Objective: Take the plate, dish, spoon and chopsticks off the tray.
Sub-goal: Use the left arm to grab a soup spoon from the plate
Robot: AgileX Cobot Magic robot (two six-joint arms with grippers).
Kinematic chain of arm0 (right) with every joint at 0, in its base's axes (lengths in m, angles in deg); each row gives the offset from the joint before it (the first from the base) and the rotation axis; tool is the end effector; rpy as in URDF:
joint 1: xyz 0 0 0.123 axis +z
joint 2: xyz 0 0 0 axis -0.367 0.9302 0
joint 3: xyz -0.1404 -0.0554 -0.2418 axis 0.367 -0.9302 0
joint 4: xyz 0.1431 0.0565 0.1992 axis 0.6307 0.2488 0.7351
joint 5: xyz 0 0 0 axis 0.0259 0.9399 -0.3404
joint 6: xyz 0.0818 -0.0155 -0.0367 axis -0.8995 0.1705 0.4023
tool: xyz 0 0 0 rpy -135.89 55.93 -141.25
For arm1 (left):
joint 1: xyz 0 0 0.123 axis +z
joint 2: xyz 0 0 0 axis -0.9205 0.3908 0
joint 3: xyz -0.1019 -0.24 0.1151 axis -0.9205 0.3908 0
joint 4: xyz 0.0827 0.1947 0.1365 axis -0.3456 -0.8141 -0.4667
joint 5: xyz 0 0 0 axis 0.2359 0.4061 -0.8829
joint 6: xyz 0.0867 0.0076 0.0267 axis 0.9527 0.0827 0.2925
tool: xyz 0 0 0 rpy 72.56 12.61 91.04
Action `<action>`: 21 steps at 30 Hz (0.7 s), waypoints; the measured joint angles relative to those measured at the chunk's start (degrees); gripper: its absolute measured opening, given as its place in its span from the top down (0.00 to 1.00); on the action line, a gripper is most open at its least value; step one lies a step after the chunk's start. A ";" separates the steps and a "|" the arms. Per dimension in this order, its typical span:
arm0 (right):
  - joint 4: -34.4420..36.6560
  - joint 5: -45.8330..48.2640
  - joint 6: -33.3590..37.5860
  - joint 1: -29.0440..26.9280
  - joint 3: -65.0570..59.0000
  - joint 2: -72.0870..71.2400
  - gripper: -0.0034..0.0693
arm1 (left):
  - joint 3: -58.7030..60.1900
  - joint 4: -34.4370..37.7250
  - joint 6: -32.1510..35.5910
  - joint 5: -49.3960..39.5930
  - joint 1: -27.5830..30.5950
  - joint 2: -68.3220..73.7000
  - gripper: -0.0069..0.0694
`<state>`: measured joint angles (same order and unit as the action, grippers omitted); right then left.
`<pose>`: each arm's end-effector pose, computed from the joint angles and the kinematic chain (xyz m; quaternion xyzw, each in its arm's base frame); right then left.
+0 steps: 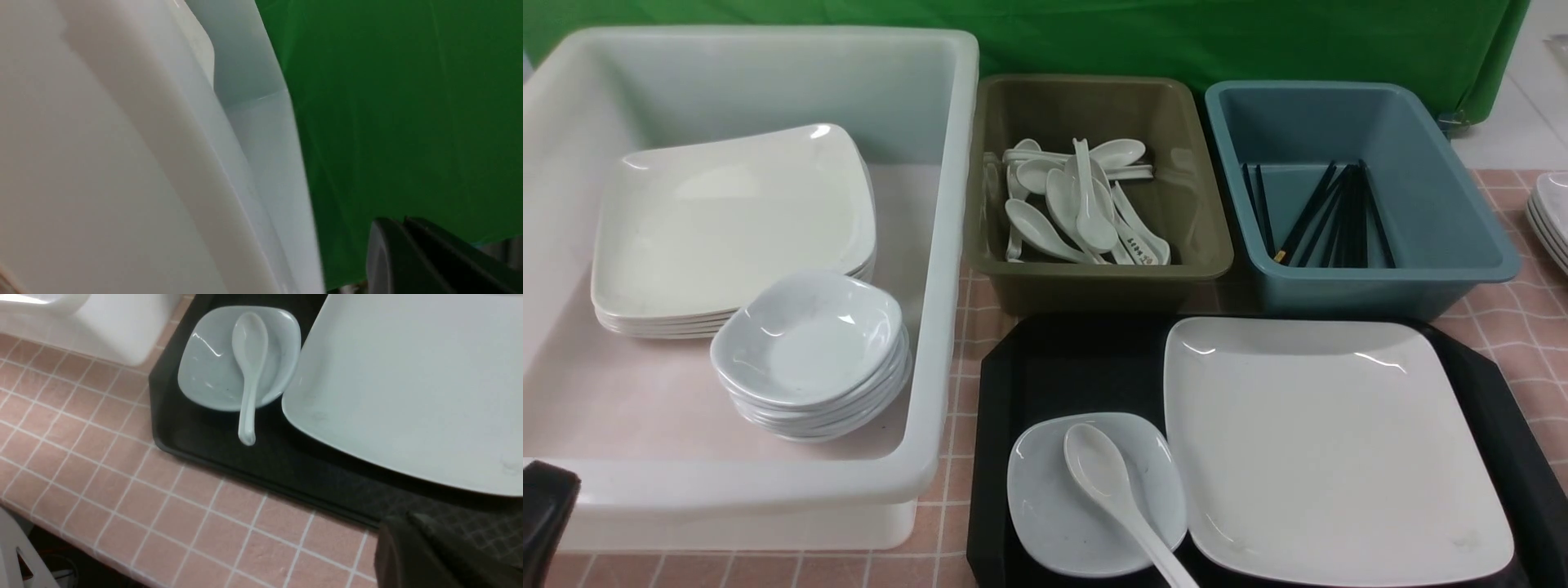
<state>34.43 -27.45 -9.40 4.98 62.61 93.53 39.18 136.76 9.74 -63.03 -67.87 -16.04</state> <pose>0.0680 0.0398 0.3310 -0.1483 0.8652 0.1689 0.4482 0.0565 -0.0073 0.2059 -0.4062 0.5689 -0.4637 0.5444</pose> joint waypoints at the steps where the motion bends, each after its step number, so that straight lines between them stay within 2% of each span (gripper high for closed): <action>1: 0.00 0.00 0.00 0.00 -0.08 0.00 0.89 | 0.00 1.12 -1.80 0.94 0.00 0.00 0.90; 3: 0.00 0.00 0.00 0.00 -0.07 0.00 0.88 | 0.00 2.63 -5.65 3.84 0.00 0.00 0.90; 7: 0.00 0.00 0.00 0.00 -0.07 0.00 0.87 | -2.92 1.67 -7.74 5.65 0.00 0.00 0.90; 11: 0.00 0.00 0.06 0.00 -0.07 0.00 0.86 | -12.11 -7.12 -7.19 8.02 0.00 0.02 0.90; 13: 0.00 0.00 0.16 0.00 -0.07 0.00 0.85 | -21.26 -18.40 -6.93 8.46 -0.13 2.80 0.90; 14: 0.00 0.00 0.16 0.00 -0.07 0.00 0.85 | -23.55 -20.75 -6.88 7.30 -0.29 4.40 0.90; 15: 0.00 0.00 0.16 0.00 -0.07 0.00 0.85 | -26.00 -22.14 -6.88 5.25 -0.50 5.31 0.90; 16: 0.00 -0.08 0.22 0.00 -0.07 0.00 0.84 | -31.93 -26.09 -6.21 -1.82 -1.14 9.18 0.90; 17: 0.00 -0.16 0.22 0.00 -0.07 0.00 0.84 | -36.16 -27.10 -4.97 -8.61 -1.72 12.57 0.90; 18: 0.00 -0.27 0.22 0.00 -0.07 0.00 0.83 | -40.88 -26.99 -1.46 -17.75 -2.41 18.07 0.90; 19: 0.00 -0.27 0.22 0.00 -0.07 0.00 0.83 | -41.60 -26.84 -0.81 -19.28 -2.52 18.10 0.90; 20: 0.00 -0.53 0.22 0.00 -0.07 0.00 0.83 | -46.16 -24.79 4.74 -29.80 -3.16 24.07 0.90; 21: 0.00 -0.71 0.22 0.00 -0.07 0.00 0.83 | -48.35 -23.11 8.39 -35.44 -3.49 28.39 0.90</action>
<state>34.43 -28.16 -9.18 4.98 62.54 93.53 -9.17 113.65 18.13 -98.47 -71.35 12.36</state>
